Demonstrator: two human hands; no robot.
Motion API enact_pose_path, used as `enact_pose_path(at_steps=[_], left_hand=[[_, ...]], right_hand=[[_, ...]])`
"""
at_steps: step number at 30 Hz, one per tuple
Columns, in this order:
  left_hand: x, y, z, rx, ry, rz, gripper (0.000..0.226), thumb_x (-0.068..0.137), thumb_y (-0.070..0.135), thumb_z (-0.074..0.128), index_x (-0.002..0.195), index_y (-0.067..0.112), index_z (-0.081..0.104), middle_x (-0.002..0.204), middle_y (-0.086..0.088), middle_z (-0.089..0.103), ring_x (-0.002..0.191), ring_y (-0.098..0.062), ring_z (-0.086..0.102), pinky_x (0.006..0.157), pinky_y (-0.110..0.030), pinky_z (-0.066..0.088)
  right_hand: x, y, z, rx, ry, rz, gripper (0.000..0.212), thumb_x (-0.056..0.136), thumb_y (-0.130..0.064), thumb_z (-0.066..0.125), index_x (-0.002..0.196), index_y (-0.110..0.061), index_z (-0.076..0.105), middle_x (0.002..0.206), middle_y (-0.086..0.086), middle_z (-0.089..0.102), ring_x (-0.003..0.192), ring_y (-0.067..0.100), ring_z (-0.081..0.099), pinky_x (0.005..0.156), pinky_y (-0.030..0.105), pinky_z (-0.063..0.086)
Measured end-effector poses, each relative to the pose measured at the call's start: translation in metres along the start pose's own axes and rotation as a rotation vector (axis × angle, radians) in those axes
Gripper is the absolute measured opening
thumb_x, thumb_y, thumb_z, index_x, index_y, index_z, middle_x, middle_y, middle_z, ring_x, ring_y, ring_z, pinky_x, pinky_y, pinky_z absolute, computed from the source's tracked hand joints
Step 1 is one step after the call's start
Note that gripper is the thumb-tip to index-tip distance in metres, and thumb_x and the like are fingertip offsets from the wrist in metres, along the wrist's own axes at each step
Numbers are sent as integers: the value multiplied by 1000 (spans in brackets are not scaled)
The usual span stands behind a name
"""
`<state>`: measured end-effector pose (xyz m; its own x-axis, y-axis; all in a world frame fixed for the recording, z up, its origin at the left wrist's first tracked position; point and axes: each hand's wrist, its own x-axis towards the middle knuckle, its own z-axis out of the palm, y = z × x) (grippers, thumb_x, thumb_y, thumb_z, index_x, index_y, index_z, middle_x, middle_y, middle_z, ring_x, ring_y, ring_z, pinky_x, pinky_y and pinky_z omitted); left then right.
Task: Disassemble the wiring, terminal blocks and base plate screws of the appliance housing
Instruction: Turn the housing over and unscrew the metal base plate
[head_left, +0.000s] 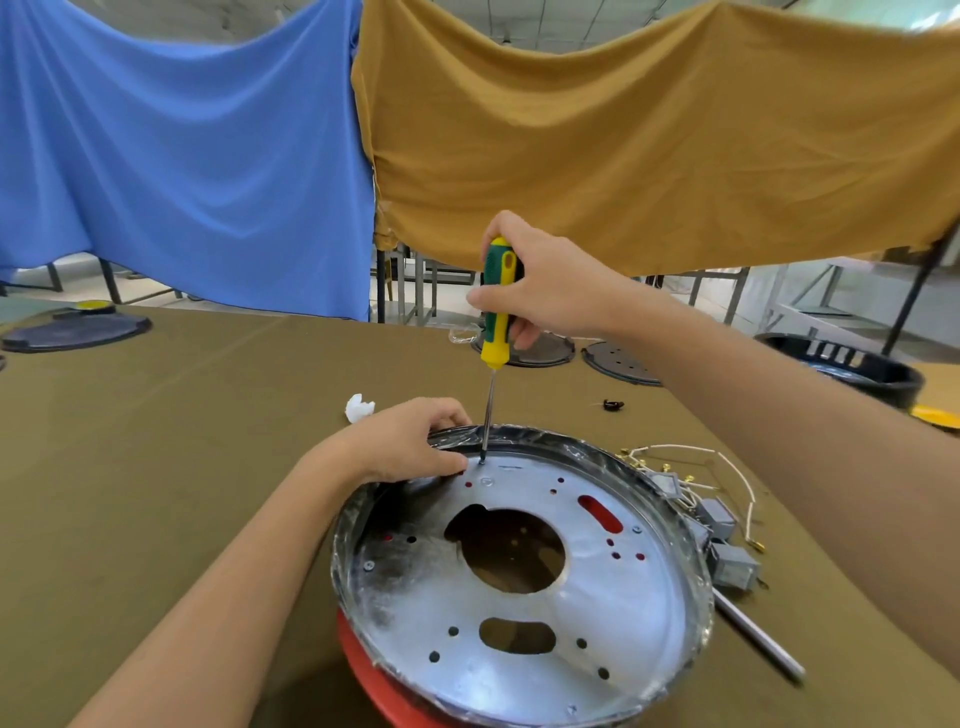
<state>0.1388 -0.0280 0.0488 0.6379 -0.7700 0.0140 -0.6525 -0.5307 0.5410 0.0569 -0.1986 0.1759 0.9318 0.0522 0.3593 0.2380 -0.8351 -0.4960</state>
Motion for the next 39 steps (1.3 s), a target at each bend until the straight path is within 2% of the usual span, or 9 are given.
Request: enact_pose_path(at_steps=[5, 8, 18, 23, 26, 29, 33, 37, 39], left_hand=[[-11, 1, -2, -30, -56, 1, 43, 81, 46, 75, 116, 44, 49, 109, 30, 55, 99, 11, 52, 75, -11, 37], [-12, 2, 0, -66, -40, -5, 41, 84, 43, 74, 117, 44, 49, 112, 28, 55, 99, 10, 52, 74, -12, 39], [-14, 3, 0, -113, -51, -23, 40, 81, 42, 76, 112, 44, 51, 115, 21, 60, 105, -2, 57, 94, -31, 46], [-15, 5, 1, -144, -45, -10, 40, 82, 35, 77, 115, 37, 53, 115, 17, 62, 105, -4, 59, 98, -32, 48], [-15, 5, 0, -146, -60, -10, 40, 83, 36, 77, 115, 37, 53, 114, 17, 62, 104, -4, 60, 96, -31, 48], [-15, 6, 1, -151, -56, -11, 39, 83, 36, 77, 114, 37, 53, 115, 17, 62, 104, -4, 60, 95, -31, 49], [-15, 5, 1, -158, -55, 0, 39, 83, 34, 77, 115, 35, 54, 115, 15, 63, 104, -6, 61, 97, -33, 49], [-16, 4, 1, -170, -57, 8, 40, 83, 36, 77, 115, 37, 53, 115, 16, 63, 104, -2, 61, 94, -27, 49], [-15, 3, 1, -188, -62, 8, 39, 83, 34, 77, 115, 36, 54, 114, 14, 64, 103, -5, 62, 94, -30, 50]], right_hand=[[11, -13, -9, -631, 46, 70, 49, 93, -67, 49, 81, -21, 39, 75, -1, 53, 59, 18, 54, 49, 32, 41], [20, -17, -9, -818, 89, 75, 53, 95, -67, 46, 73, -19, 36, 72, 0, 49, 61, 18, 46, 50, 31, 30], [28, -20, -24, -482, -250, 21, 25, 96, -43, 62, 86, -23, 49, 84, -1, 54, 67, 16, 45, 59, 30, 33], [32, -37, -43, -252, -494, 176, 11, 92, -18, 71, 101, -18, 64, 91, 3, 62, 71, 15, 50, 61, 23, 45], [37, -45, -39, -421, -461, 273, 22, 97, -35, 62, 104, -15, 64, 94, 6, 63, 73, 17, 58, 63, 27, 55], [36, -48, -32, -767, -377, 327, 52, 96, -64, 45, 83, -14, 57, 80, 6, 61, 62, 18, 58, 60, 30, 53], [43, -44, -30, -763, -412, 304, 45, 102, -47, 47, 75, -11, 49, 61, 1, 41, 37, 12, 34, 41, 21, 32], [38, -50, -44, -552, -517, 262, 13, 98, -25, 63, 100, -15, 56, 79, 2, 49, 60, 13, 41, 51, 20, 42], [32, -50, -44, -579, -514, 162, 17, 94, -5, 63, 98, -21, 57, 89, 4, 55, 69, 16, 49, 55, 22, 45]])
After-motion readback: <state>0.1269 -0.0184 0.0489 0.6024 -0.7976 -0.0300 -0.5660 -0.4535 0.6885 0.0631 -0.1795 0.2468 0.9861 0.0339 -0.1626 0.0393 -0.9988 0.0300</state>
